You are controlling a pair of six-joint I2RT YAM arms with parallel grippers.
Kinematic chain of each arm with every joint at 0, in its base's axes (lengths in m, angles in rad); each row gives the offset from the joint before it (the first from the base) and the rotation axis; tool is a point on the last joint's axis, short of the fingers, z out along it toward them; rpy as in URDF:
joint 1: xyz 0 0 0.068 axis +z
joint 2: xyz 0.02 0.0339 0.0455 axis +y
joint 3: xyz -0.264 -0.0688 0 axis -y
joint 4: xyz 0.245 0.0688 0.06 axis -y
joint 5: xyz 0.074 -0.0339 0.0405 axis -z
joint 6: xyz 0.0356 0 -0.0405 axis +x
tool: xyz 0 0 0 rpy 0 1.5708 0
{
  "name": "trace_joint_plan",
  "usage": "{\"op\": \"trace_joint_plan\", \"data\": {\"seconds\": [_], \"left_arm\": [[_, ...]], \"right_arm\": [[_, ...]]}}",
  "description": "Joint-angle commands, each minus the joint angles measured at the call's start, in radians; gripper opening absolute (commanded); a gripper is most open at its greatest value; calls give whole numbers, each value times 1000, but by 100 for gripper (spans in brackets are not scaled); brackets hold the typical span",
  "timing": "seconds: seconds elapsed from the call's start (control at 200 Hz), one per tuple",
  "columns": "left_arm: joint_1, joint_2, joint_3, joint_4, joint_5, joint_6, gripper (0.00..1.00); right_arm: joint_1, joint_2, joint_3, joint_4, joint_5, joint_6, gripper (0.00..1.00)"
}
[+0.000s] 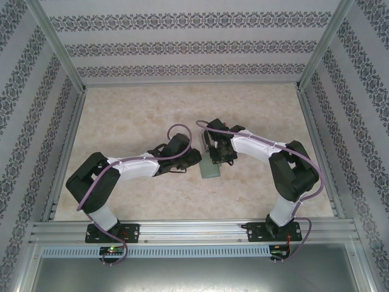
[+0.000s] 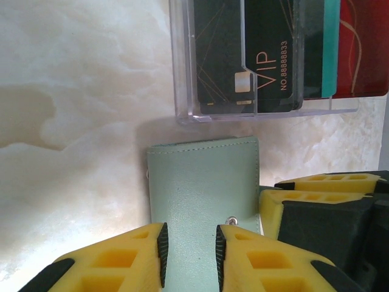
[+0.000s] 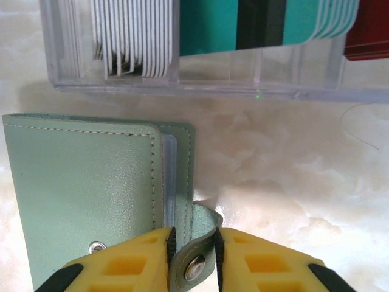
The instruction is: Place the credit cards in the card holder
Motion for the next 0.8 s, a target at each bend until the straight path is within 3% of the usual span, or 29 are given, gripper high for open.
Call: {"op": "trace_joint_plan", "data": {"seconds": [0.0,0.539,0.759,0.794], "left_arm": [[4,32,32,-7,32,5,30],[1,115,93,0,107,21,29],[1,138,105,-1,112,15,29],[0,140,107,-5,113,16,29]], "right_arm": [[12,-17,22,-31,51,-9,26],[12,-52,23,-41,59,-5,26],[10,-49,23,-47,64,-6,17],[11,-53,22,-46,63,-8,12]]}}
